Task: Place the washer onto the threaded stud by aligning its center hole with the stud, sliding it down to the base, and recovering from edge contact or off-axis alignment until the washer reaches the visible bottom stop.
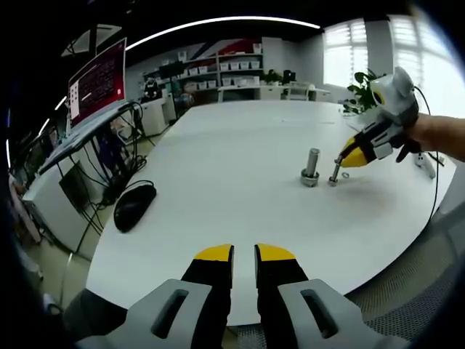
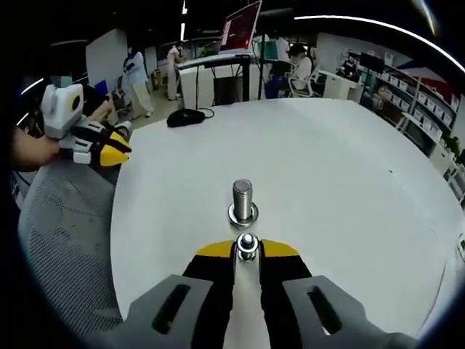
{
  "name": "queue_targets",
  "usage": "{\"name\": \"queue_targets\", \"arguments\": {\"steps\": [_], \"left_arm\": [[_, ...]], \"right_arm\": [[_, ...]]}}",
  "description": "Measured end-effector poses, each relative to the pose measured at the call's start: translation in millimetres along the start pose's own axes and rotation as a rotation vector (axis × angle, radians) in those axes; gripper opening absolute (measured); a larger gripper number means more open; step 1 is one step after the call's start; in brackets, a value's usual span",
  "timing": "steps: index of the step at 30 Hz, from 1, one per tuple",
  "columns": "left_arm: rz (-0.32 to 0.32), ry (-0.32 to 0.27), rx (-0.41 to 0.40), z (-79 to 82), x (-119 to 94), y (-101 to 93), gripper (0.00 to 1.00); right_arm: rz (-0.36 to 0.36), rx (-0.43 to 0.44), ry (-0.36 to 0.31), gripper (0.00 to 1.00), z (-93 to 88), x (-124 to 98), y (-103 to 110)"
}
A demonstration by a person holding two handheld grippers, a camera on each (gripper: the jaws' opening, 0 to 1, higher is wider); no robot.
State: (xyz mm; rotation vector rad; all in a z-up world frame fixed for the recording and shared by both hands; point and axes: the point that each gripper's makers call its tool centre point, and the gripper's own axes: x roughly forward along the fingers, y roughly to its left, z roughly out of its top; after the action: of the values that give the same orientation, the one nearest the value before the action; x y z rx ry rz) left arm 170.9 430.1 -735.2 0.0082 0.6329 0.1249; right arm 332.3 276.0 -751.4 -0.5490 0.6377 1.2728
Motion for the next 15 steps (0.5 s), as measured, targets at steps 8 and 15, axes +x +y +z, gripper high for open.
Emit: {"name": "queue_targets", "arguments": {"steps": [8,15], "left_arm": [[0.0,0.002,-0.001,-0.2,-0.2,-0.4,0.09],[-0.004,0.012,0.007,-1.8,0.6,-0.9,0.09]], "right_arm": [[0.003,0.011,0.017,0.13,-8.1,7.1,0.3],[0.004,0.015,0.045,0.13,-19.5,21.0,0.8]]}}
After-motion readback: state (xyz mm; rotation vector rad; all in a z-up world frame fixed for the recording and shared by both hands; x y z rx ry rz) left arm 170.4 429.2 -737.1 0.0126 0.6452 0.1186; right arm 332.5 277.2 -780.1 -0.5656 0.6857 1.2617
